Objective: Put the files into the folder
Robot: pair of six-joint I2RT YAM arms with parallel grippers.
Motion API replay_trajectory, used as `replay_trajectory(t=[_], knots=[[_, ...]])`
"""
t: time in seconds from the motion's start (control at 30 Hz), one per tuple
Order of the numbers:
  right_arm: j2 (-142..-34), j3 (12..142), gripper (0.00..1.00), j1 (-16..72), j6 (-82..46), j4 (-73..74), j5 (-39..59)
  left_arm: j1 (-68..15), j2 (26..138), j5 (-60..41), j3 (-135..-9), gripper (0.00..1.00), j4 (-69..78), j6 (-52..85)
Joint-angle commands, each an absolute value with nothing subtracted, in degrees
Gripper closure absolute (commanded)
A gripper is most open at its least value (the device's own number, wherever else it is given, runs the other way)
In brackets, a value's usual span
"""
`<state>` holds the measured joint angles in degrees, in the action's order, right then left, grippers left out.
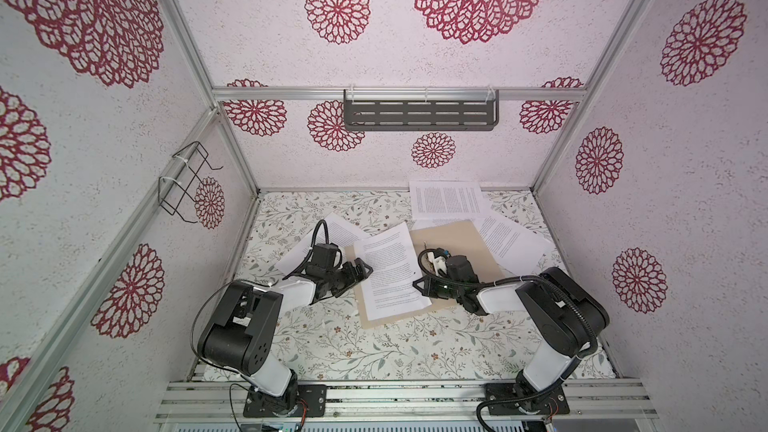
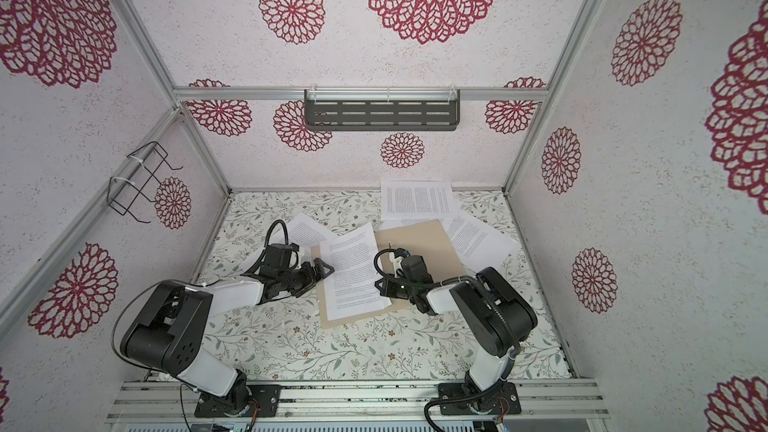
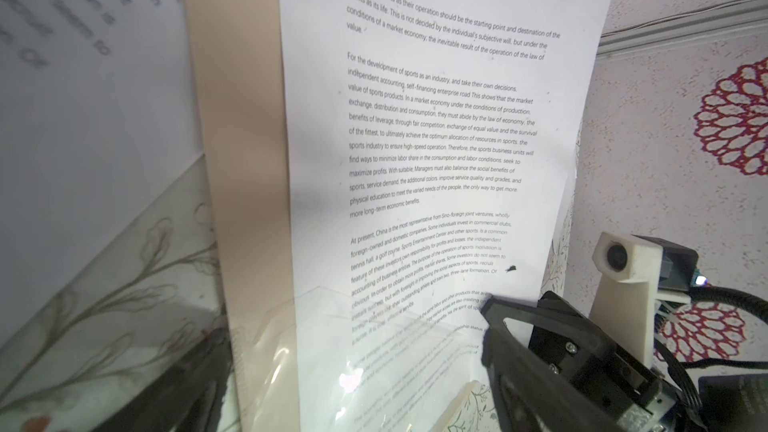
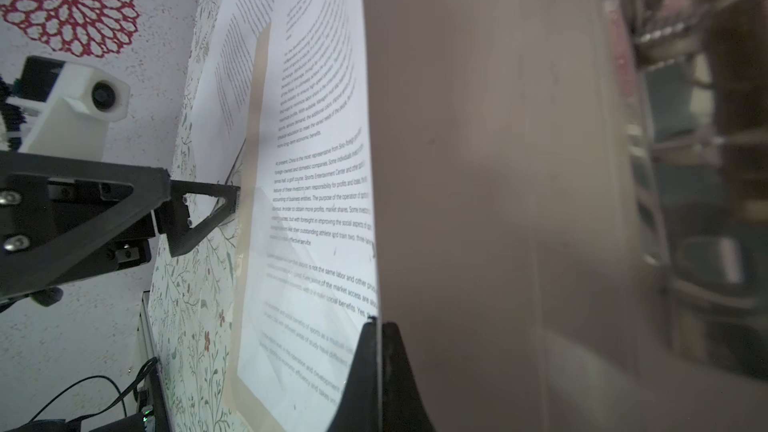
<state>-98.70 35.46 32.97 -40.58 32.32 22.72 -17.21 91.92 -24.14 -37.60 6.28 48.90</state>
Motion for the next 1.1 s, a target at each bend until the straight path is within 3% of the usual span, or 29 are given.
replay_trajectory(t=[0.0, 0.63, 1.07], knots=[[-99.24, 37.17, 1.0, 34.09, -41.15, 33.31, 22.21, -17.59, 92.75, -24.11, -36.39, 0.02, 5.74, 49.13], [-99.62, 37.57, 1.0, 34.98, -33.63, 30.15, 28.35, -17.67, 93.12, -23.91, -36.47, 0.03, 5.62, 48.6], [-100.84, 35.7, 1.0, 35.24, -36.83, 34.74, 28.25, -17.64, 93.25, -23.73, -36.83, 0.02, 5.28, 48.52]])
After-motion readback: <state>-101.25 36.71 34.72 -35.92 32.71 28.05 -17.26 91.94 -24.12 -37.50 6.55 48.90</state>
